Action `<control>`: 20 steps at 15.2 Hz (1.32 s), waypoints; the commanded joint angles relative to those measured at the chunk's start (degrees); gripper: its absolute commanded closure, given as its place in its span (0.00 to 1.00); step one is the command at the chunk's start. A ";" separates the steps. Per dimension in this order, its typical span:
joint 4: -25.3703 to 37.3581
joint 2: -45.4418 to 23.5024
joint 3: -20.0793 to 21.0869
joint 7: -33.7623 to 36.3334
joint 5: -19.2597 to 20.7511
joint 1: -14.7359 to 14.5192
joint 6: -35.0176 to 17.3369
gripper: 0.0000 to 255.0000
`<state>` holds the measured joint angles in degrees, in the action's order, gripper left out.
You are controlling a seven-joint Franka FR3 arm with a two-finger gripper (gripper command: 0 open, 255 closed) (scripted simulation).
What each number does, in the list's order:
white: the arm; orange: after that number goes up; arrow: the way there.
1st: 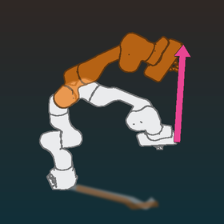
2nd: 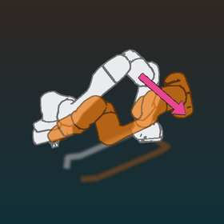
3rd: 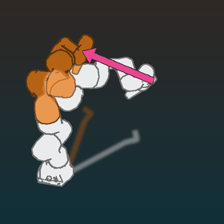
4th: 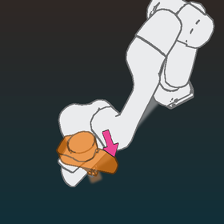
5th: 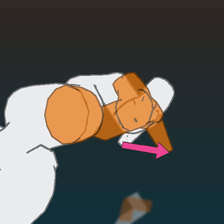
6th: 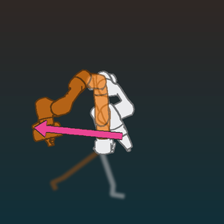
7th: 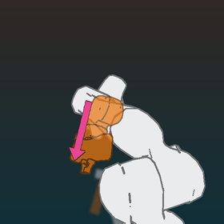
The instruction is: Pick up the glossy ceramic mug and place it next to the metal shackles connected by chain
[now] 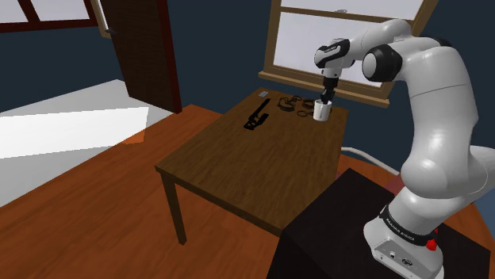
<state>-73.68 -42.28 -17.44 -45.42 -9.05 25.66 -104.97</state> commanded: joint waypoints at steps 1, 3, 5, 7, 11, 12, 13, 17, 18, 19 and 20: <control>-0.73 -0.49 0.10 -0.02 -0.14 -0.03 -1.24 1.00; -1.25 -1.12 0.21 -0.07 -0.29 -0.01 -2.37 1.00; -1.70 -1.79 0.33 -0.11 -0.45 0.02 -3.47 1.00; -2.10 -2.48 0.46 -0.16 -0.61 0.07 -4.56 1.00; -2.66 -4.01 0.73 -0.25 -0.95 0.19 -6.62 1.00; -2.73 -4.44 0.80 -0.27 -1.04 0.23 -7.11 1.00; -2.81 -4.85 0.88 -0.29 -1.12 0.27 -7.60 1.00; -2.99 -6.55 1.17 -0.37 -1.46 0.43 -9.46 1.00; -2.97 -6.56 1.17 -0.37 -1.46 0.44 -9.45 1.00; -2.97 -6.56 1.17 -0.37 -1.46 0.44 -9.45 1.00; -2.97 -6.56 1.17 -0.37 -1.46 0.44 -9.45 1.00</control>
<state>-76.68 -48.78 -16.28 -45.79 -10.50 26.09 -114.35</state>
